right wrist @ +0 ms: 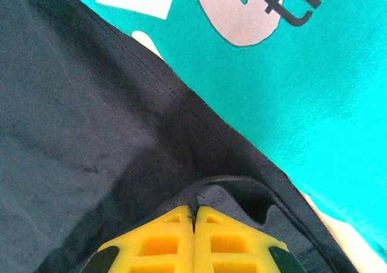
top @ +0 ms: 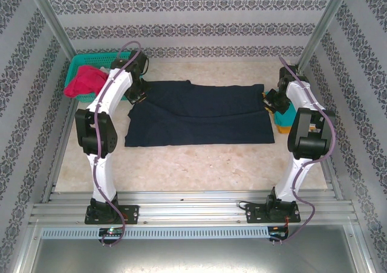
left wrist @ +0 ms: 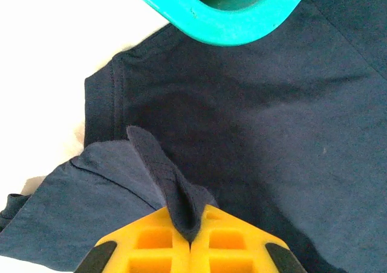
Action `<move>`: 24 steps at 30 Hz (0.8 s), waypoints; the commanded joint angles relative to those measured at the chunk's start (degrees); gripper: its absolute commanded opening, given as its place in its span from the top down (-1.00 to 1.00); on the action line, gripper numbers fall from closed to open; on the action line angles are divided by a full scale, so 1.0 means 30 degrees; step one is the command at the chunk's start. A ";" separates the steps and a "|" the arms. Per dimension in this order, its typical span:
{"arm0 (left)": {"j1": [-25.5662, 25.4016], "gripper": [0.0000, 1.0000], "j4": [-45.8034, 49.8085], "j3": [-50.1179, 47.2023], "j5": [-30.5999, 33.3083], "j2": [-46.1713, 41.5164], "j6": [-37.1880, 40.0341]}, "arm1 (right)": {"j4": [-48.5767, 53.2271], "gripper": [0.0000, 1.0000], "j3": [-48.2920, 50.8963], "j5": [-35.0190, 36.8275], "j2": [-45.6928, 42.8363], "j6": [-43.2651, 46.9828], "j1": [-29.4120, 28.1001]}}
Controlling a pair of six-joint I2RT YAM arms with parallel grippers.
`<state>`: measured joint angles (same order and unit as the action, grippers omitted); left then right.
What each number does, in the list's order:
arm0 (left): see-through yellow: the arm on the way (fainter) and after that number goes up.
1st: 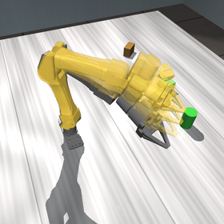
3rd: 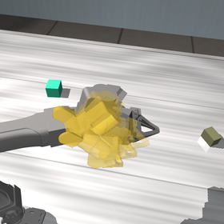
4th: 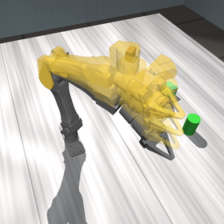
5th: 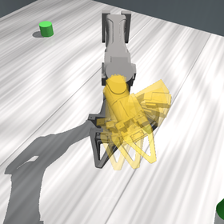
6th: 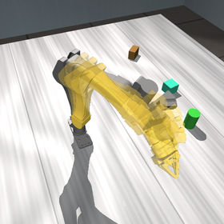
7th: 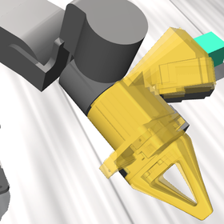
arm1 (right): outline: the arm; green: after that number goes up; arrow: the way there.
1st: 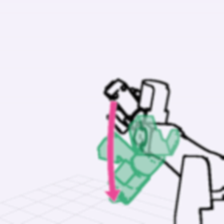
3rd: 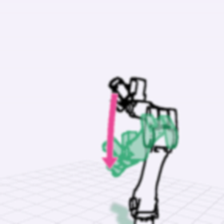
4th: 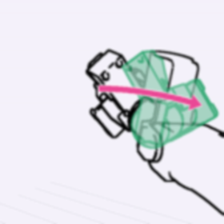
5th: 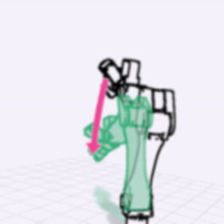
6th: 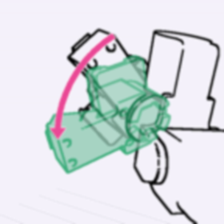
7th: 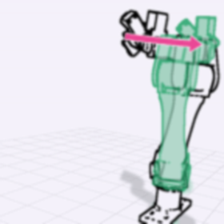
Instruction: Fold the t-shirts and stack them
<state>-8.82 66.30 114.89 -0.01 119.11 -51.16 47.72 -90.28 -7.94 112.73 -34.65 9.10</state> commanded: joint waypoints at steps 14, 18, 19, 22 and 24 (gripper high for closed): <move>-0.0359 -1.00 -0.0473 0.0634 0.1105 -0.1150 0.1703 | -0.4124 -0.64 0.4323 -0.0812 -0.4350 0.0151 -0.0602; -0.1286 -1.00 -0.3552 -0.2905 -0.0151 -0.2574 0.1553 | -0.4780 -0.66 0.5907 -0.1080 -0.4658 0.0308 -0.1753; -0.1391 -1.00 -0.4398 -0.3866 -0.0777 -0.2702 0.1088 | -0.4883 -0.66 0.6058 -0.1240 -0.4435 0.0185 -0.2102; -0.1623 -1.00 -0.7069 -0.6736 -0.1715 -0.3076 -0.0042 | -0.4966 -0.66 0.6014 -0.1394 -0.3456 0.0004 -0.3086; -0.1665 -1.00 -0.8471 -0.8289 -0.1972 -0.3218 -0.0329 | -0.5081 -0.66 0.5982 -0.1395 -0.2885 -0.0241 -0.3539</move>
<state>-13.89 50.09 95.18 -3.57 109.71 -49.63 33.54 -73.32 -11.22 101.47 -34.65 0.08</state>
